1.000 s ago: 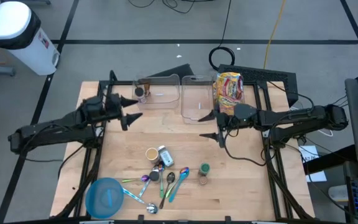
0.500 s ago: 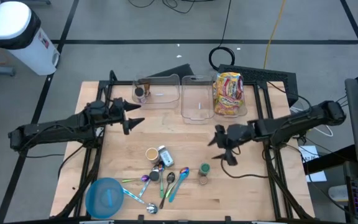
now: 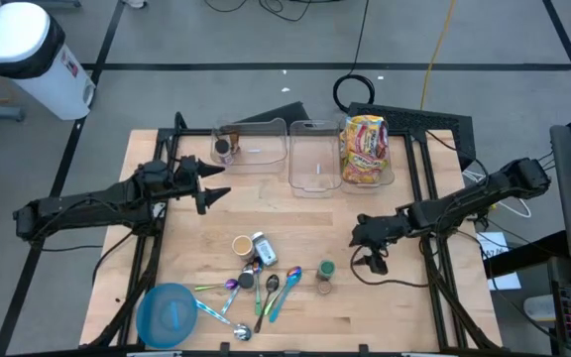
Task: Pick & Place Food Item
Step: Put the green seasoning bottle into the left transparent bin
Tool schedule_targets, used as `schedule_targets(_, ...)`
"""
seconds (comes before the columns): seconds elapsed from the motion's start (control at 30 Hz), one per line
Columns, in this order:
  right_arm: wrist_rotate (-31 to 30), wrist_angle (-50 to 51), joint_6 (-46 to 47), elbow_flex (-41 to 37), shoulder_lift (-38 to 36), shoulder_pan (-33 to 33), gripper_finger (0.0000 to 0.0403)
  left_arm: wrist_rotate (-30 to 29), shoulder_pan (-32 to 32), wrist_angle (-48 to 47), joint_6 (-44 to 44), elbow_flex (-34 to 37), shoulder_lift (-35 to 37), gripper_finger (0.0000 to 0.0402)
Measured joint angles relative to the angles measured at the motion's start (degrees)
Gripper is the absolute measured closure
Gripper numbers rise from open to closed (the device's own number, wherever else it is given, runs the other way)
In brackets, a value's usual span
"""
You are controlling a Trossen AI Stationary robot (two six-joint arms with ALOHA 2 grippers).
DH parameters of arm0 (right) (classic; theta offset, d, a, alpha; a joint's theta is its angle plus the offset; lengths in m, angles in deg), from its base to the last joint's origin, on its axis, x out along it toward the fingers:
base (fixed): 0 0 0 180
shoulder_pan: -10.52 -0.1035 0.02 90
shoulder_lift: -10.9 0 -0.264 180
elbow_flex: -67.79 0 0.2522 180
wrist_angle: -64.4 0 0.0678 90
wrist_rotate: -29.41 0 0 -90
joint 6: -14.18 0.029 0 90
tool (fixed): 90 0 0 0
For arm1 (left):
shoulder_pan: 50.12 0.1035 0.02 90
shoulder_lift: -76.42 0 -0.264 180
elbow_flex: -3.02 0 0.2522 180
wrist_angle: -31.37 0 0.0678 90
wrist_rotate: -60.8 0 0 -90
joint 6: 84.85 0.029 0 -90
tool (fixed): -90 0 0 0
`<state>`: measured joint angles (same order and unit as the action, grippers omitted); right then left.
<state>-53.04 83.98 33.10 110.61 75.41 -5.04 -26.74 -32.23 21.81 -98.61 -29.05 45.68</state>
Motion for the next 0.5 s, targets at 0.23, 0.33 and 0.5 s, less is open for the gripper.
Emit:
schedule_targets(0.23, -0.02, -13.1, 4.29, -5.03, -0.02, -2.95, 0.0124, 0.0, 0.02, -0.04, 0.0, 0.0, 0.0, 0.0025)
schedule_targets(0.33, -0.8, -18.18, 7.9, -7.33, -0.02, -5.35, 0.0124, 0.0, 0.02, -0.04, 0.0, 0.0, 0.0, 0.002)
schedule_targets(0.5, -4.78, -31.41, 9.65, -11.25, -0.02, -11.24, 0.0124, 0.0, 0.02, -0.07, 0.0, 0.0, 0.0, 0.0022)
